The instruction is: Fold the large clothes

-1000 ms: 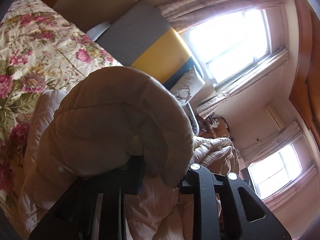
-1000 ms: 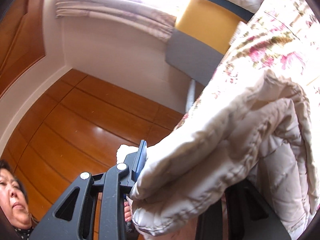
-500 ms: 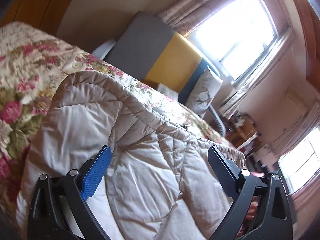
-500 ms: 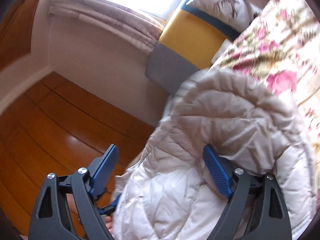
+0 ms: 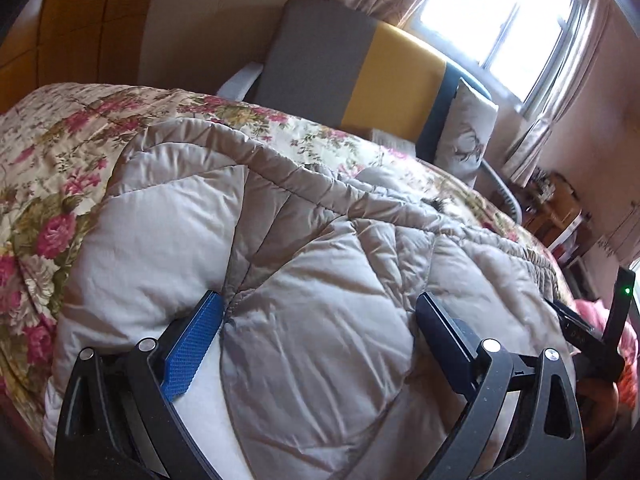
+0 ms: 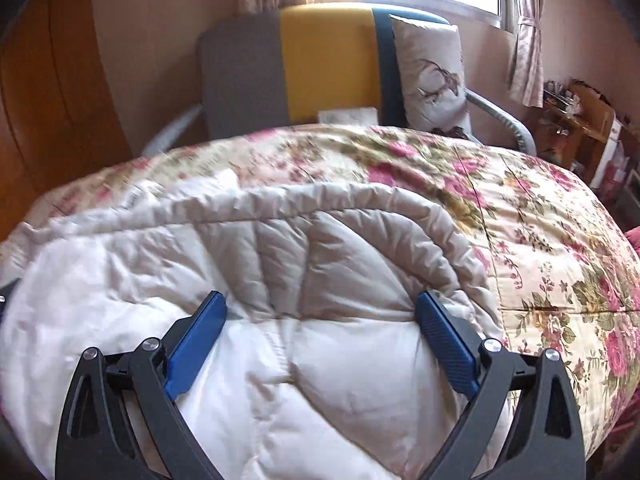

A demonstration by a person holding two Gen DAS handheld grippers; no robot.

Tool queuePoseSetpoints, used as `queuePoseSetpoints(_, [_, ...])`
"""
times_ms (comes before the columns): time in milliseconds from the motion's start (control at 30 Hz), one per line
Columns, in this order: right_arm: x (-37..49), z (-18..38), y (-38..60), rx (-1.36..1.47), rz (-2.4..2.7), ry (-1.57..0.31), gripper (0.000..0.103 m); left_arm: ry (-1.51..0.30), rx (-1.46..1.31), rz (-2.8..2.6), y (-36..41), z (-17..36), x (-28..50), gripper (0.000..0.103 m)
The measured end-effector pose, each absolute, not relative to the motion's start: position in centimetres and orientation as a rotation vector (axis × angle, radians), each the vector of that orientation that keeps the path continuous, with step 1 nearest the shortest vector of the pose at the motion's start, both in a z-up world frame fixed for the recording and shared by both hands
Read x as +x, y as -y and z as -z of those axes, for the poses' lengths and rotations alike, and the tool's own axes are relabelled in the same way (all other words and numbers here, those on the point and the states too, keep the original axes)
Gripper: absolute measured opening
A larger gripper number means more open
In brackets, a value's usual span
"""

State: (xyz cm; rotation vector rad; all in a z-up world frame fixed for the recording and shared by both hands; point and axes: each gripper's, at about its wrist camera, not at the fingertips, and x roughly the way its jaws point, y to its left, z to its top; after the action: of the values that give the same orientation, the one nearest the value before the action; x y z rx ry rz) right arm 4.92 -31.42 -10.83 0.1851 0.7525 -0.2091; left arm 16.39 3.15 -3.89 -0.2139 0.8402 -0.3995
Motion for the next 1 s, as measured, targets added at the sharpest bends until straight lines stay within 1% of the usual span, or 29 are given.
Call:
queuePoseSetpoints(67, [4.9,11.8,32.2,0.212,0.211,-0.746,0.101,-0.848,-0.219,0.408,-3.4,3.8,16.6,0.096])
queuePoseSetpoints(167, [5.4,12.4,32.5,0.214,0.217,-0.736,0.101,-0.870,-0.244,0.420,-3.9,3.0,17.4,0.096])
queuePoseSetpoints(333, [5.4,12.7,32.5,0.218,0.222,-0.726,0.101,-0.832,-0.265,0.350,-4.8,1.2,19.8,0.096])
queuePoseSetpoints(467, [5.6,12.8,32.3,0.219,0.221,-0.723,0.101,-0.841,-0.149,0.273,-4.4,3.1,22.3,0.096])
queuePoseSetpoints(500, [5.5,12.8,32.3,0.220,0.218,-0.720,0.101,-0.855,-0.122,0.263,-4.5,4.2,22.9,0.099])
queuePoseSetpoints(567, [5.4,12.8,32.3,0.221,0.214,-0.714,0.101,-0.866,-0.148,0.273,-5.0,5.2,23.4,0.099])
queuePoseSetpoints(733, [5.0,12.9,32.5,0.239,0.197,-0.684,0.101,-0.845,-0.167,0.254,-5.2,3.3,20.9,0.099])
queuePoseSetpoints(833, [4.2,12.6,32.9,0.282,0.150,-0.642,0.101,-0.795,-0.262,0.311,-5.4,1.3,17.8,0.099])
queuePoseSetpoints(933, [3.1,11.4,32.8,0.306,0.089,-0.601,0.101,-0.780,-0.350,0.432,-4.7,-0.2,15.1,0.099])
queuePoseSetpoints(1000, [2.7,10.2,31.9,0.282,0.065,-0.597,0.101,-0.788,-0.340,0.507,-3.3,-0.7,14.0,0.099])
